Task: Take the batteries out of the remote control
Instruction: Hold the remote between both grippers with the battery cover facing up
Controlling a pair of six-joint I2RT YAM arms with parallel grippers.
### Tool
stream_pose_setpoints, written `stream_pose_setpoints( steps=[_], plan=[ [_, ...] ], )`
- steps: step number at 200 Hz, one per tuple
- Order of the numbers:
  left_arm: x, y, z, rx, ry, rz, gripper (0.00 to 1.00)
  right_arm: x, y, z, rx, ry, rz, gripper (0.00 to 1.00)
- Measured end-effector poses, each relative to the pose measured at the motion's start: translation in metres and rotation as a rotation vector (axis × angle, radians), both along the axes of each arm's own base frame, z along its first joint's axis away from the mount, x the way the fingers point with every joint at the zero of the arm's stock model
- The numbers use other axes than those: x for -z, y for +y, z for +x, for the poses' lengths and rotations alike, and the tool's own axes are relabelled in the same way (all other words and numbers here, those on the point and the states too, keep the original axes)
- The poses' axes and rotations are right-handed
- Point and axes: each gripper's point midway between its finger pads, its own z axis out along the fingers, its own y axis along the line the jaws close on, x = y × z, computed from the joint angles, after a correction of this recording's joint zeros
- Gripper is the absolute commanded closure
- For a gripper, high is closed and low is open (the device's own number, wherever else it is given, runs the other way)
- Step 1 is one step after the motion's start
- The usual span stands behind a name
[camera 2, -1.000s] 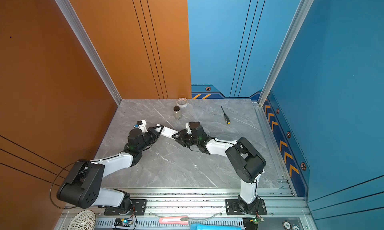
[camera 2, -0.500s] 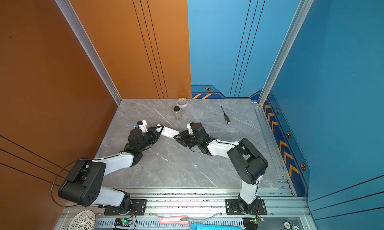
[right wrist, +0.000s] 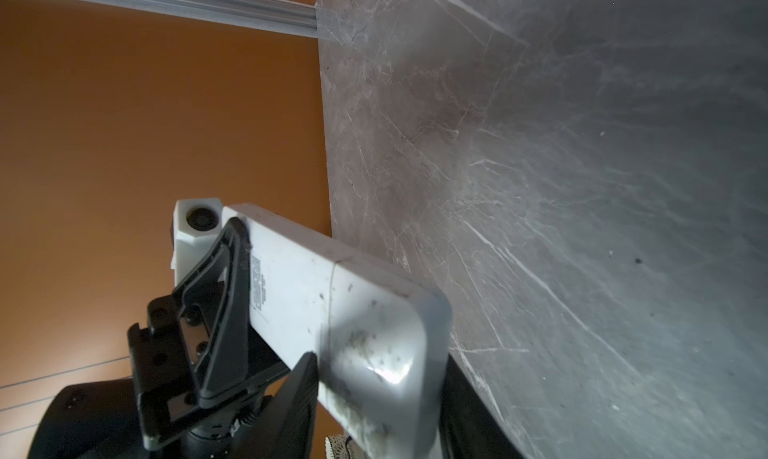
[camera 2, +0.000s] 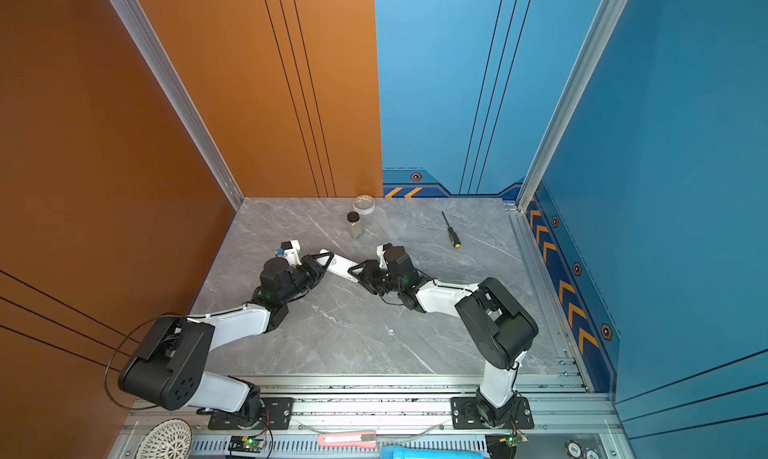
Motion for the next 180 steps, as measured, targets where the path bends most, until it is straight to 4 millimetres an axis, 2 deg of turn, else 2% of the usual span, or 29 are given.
stream_pose_setpoints(
  steps=[23, 49, 61, 82, 100, 123, 158, 180],
  plan=[
    [0.000, 0.001, 0.001, -0.002, -0.002, -0.002, 1.00, 0.001, -0.005, 0.000, 0.013, 0.005, 0.005, 0.73],
    [-0.002, 0.000, 0.001, -0.001, -0.004, -0.017, 1.00, -0.001, -0.007, 0.000, 0.020, 0.001, 0.017, 0.76],
    [-0.002, 0.000, 0.002, -0.002, -0.005, -0.021, 1.00, -0.002, -0.007, 0.001, 0.021, -0.003, 0.020, 0.72],
    [-0.003, 0.001, 0.002, -0.005, -0.007, -0.021, 1.00, -0.003, -0.007, 0.001, 0.018, -0.011, 0.018, 0.54],
    [-0.003, 0.002, 0.002, -0.006, -0.008, -0.019, 1.00, 0.000, -0.008, 0.000, 0.017, -0.009, 0.010, 0.49],
    [-0.002, 0.002, 0.002, -0.005, -0.011, -0.012, 1.00, 0.005, -0.012, -0.005, 0.015, 0.002, -0.006, 0.49],
    [0.000, 0.003, 0.002, -0.006, -0.012, 0.000, 1.00, 0.001, -0.016, -0.010, 0.012, -0.004, -0.010, 0.51],
    [0.003, 0.003, 0.001, -0.003, -0.007, 0.018, 1.00, 0.001, -0.018, -0.011, 0.018, -0.007, -0.013, 0.57]
  ],
)
